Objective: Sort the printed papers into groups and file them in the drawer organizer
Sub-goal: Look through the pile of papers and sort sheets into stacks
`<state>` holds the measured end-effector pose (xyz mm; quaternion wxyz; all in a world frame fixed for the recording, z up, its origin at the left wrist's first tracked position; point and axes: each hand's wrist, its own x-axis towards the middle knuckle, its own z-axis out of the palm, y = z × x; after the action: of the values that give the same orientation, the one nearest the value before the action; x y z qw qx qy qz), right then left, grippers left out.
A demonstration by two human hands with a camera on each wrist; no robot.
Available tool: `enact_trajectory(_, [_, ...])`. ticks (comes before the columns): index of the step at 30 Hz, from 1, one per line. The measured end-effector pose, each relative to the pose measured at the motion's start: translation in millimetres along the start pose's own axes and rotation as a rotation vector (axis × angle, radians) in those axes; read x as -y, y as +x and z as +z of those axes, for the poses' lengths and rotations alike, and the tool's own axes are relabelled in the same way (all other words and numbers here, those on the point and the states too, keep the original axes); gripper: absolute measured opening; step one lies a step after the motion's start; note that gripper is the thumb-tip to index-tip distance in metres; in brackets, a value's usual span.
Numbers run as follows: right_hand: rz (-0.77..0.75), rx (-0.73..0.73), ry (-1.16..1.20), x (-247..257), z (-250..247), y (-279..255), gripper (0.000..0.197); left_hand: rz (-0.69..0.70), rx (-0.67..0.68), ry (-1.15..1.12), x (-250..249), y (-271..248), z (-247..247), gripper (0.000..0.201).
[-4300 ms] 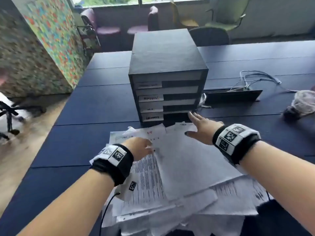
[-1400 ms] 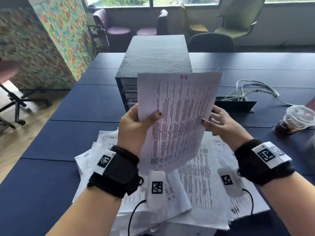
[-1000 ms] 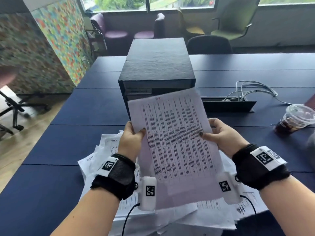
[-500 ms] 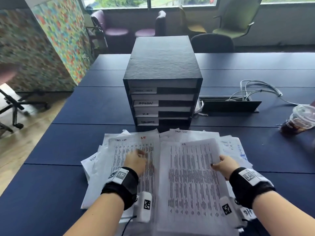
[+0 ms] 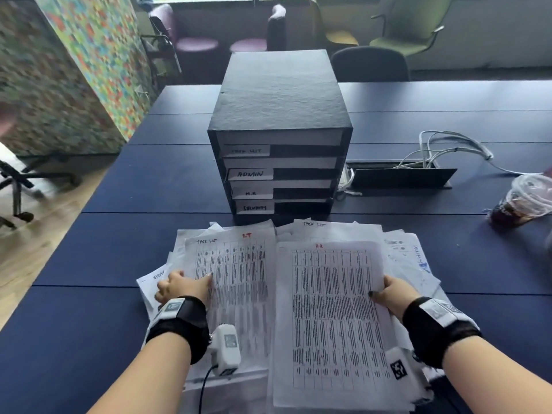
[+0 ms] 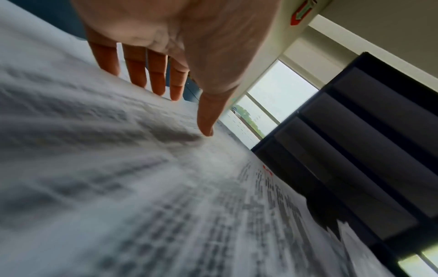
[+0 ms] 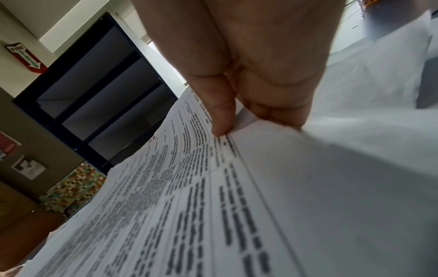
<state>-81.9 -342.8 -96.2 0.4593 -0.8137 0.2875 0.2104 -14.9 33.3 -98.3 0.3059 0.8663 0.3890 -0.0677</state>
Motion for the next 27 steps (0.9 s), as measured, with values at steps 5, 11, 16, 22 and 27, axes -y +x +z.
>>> enact_trajectory(5, [0.001,-0.019,0.035,-7,-2,7,0.024,0.095,-0.02,-0.138,7,-1,-1,0.057])
enact_trajectory(11, [0.011,-0.008,0.172,-20,-2,19,0.025,0.226,0.099,-0.255,8,-15,-1,0.003])
enact_trajectory(16, [0.039,0.057,0.597,-15,-7,7,0.034,0.361,0.255,-0.266,3,-31,1,0.011])
enact_trajectory(22, [0.045,0.078,0.745,-11,-9,1,0.028,0.361,0.507,-0.506,-17,-60,10,0.034])
enact_trajectory(27, [0.053,0.058,0.719,-12,-4,3,0.027,0.507,0.515,-0.338,-26,-67,11,0.069])
